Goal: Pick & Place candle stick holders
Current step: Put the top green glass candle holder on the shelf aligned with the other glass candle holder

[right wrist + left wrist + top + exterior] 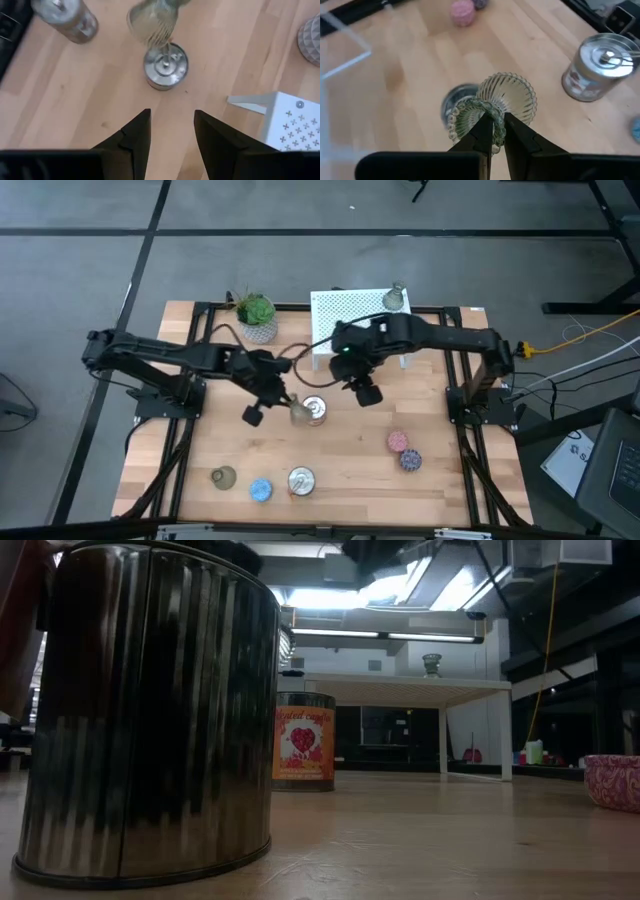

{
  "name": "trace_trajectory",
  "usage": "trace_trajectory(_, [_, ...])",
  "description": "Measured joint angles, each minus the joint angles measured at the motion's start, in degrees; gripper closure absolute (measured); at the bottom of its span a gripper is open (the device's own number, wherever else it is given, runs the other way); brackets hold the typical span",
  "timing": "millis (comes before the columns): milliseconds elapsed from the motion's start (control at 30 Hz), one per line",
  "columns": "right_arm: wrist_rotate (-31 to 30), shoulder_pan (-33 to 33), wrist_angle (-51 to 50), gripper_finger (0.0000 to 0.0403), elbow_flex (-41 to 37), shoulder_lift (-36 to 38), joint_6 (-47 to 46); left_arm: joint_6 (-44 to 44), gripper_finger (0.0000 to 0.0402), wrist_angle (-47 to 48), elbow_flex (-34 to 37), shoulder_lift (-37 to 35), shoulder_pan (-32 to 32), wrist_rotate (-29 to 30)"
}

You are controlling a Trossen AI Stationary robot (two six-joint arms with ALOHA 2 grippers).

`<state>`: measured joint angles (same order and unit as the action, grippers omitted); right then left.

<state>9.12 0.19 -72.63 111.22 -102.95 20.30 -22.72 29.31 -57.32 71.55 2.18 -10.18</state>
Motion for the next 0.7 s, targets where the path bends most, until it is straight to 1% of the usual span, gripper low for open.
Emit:
trace_trajectory(133, [0.3, -0.1, -1.9, 0.0249, 0.0, 3.8, -1.8, -3.8, 0.0379, 0.1, -4.1, 6.1, 1.2, 0.0])
trace_trajectory(300, [-0.3, -0.5, -3.6, 0.0249, 0.0, 7.8, -4.8, -4.1, 0.0378, -1.0, -8.7, 12.9, 2.8, 2.9])
trace_trajectory(433, [-0.3, -0.5, -4.2, 0.0249, 0.0, 10.0, -6.3, -1.3, 0.0378, -2.7, -11.8, 17.3, 4.0, 6.6])
trace_trajectory(533, [-0.4, -0.5, -5.1, 0.0249, 0.0, 10.6, -7.3, 0.2, 0.0378, -1.1, -13.5, 20.6, 4.6, 9.9])
trace_trajectory(633, [-0.4, -0.5, -6.5, 0.0249, 0.0, 10.9, -7.7, 1.0, 0.0378, -2.0, -15.7, 21.9, 5.3, 13.9])
trace_trajectory(700, [-0.4, -0.5, -6.8, 0.0249, 0.0, 11.0, -7.7, 1.2, 0.0378, -1.1, -16.1, 22.6, 5.7, 15.3])
